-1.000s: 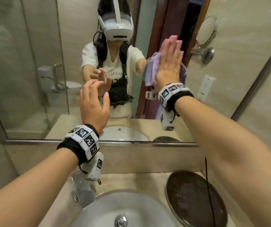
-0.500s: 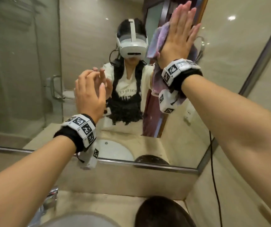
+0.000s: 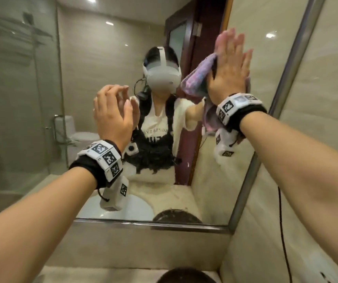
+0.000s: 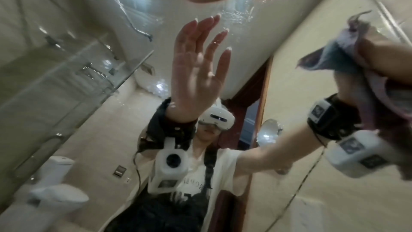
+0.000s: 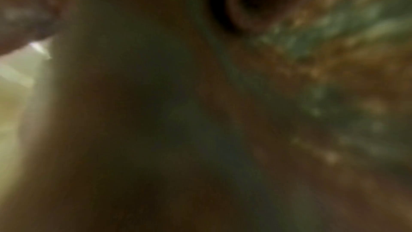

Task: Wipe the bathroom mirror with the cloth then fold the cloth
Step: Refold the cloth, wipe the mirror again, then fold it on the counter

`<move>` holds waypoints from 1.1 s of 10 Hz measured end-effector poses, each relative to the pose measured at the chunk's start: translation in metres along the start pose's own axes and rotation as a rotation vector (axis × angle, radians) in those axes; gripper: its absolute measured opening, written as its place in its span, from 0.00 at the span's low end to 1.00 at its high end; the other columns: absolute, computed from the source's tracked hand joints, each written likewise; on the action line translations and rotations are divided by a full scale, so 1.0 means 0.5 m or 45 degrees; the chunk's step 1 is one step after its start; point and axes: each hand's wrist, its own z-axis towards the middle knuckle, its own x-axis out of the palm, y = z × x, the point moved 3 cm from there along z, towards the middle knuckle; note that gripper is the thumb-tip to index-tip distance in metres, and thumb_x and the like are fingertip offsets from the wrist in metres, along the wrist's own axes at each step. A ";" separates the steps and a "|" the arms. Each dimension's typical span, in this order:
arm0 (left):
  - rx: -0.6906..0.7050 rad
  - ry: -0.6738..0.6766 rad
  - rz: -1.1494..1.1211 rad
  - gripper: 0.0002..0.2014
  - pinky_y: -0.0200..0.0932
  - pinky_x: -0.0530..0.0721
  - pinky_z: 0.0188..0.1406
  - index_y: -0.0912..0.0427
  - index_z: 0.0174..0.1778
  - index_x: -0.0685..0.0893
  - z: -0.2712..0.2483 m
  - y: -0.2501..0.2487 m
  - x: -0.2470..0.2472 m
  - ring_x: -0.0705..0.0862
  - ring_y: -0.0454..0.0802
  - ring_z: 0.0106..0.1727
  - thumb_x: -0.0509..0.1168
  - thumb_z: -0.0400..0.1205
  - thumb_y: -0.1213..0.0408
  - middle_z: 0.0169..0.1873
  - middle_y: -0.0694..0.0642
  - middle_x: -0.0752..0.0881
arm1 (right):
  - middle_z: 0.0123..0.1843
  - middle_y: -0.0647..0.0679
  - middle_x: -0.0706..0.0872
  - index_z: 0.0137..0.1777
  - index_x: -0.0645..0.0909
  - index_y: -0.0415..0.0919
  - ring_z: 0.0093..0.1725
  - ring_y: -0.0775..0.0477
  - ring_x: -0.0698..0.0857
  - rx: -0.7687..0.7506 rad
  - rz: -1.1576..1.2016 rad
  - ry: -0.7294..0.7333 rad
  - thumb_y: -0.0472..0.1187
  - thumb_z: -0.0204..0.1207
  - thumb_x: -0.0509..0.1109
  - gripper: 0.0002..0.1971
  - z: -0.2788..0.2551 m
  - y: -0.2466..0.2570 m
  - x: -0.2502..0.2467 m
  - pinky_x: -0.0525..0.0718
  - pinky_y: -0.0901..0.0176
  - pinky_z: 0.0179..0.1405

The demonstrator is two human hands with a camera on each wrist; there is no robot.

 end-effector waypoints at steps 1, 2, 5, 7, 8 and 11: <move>0.019 -0.001 -0.011 0.17 0.40 0.65 0.66 0.61 0.63 0.77 -0.004 -0.034 0.019 0.74 0.56 0.65 0.60 0.79 0.62 0.63 0.61 0.77 | 0.84 0.40 0.54 0.83 0.51 0.38 0.83 0.39 0.53 0.419 -0.116 -0.106 0.46 0.83 0.44 0.29 0.020 -0.108 -0.004 0.51 0.41 0.82; 0.025 0.022 -0.040 0.16 0.35 0.62 0.62 0.62 0.63 0.77 -0.012 -0.065 0.043 0.74 0.57 0.64 0.61 0.79 0.64 0.63 0.61 0.77 | 0.71 0.54 0.80 0.75 0.70 0.45 0.70 0.54 0.79 0.442 -0.428 -0.050 0.39 0.85 0.35 0.27 -0.011 -0.148 0.016 0.82 0.57 0.64; 0.080 0.038 -0.118 0.16 0.34 0.63 0.62 0.59 0.62 0.79 -0.007 -0.114 0.093 0.74 0.52 0.64 0.58 0.79 0.60 0.63 0.57 0.77 | 0.85 0.41 0.40 0.83 0.40 0.38 0.82 0.39 0.35 -0.562 -0.106 0.273 0.48 0.83 0.51 0.34 -0.156 0.046 0.068 0.29 0.41 0.78; 0.051 -0.115 -0.246 0.14 0.52 0.76 0.61 0.63 0.58 0.79 0.026 -0.080 0.043 0.77 0.57 0.59 0.55 0.81 0.64 0.58 0.62 0.79 | 0.85 0.43 0.45 0.83 0.43 0.39 0.84 0.41 0.44 -0.565 -0.090 0.151 0.50 0.83 0.45 0.32 0.049 0.180 -0.009 0.37 0.35 0.79; 0.087 -0.160 -0.223 0.16 0.46 0.71 0.61 0.66 0.56 0.80 0.042 -0.065 0.026 0.77 0.58 0.58 0.53 0.82 0.62 0.56 0.64 0.80 | 0.85 0.43 0.45 0.83 0.43 0.39 0.84 0.41 0.44 -0.578 -0.094 0.111 0.51 0.82 0.46 0.32 0.103 0.181 -0.024 0.40 0.34 0.80; 0.038 -0.122 -0.214 0.16 0.42 0.70 0.63 0.64 0.58 0.80 -0.006 -0.027 0.014 0.77 0.56 0.59 0.52 0.84 0.62 0.57 0.62 0.80 | 0.85 0.41 0.46 0.83 0.44 0.37 0.84 0.40 0.45 -0.403 0.000 0.044 0.48 0.81 0.46 0.32 0.002 0.197 0.022 0.34 0.38 0.77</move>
